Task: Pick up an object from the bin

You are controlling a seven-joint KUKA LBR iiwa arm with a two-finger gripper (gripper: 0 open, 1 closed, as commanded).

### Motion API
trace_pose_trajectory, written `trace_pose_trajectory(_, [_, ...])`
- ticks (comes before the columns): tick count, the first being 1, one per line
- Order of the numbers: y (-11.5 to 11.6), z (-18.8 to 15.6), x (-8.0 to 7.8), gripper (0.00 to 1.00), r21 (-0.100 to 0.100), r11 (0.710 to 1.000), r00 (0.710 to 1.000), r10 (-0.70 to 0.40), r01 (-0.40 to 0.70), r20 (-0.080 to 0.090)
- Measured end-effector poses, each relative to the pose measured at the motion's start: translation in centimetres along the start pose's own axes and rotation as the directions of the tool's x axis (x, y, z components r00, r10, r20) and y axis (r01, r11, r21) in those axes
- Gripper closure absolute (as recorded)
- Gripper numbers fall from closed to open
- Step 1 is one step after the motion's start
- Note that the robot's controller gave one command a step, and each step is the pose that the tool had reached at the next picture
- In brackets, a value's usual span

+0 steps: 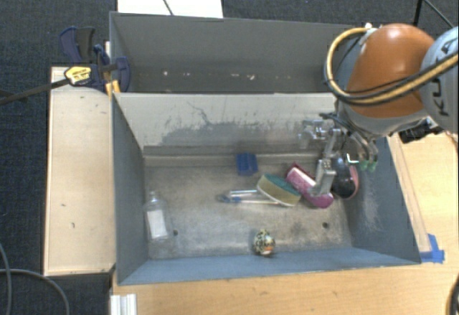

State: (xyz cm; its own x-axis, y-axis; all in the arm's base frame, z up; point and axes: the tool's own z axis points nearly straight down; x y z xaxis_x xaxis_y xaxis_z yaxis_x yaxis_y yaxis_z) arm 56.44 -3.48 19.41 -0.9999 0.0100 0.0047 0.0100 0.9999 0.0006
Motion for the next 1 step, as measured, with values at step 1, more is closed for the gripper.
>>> trace_pose_trajectory(1, [-5.85, 12.63, 2.8, 0.0, 0.0, 0.987, 0.987, 0.158, -0.158, 0.006])
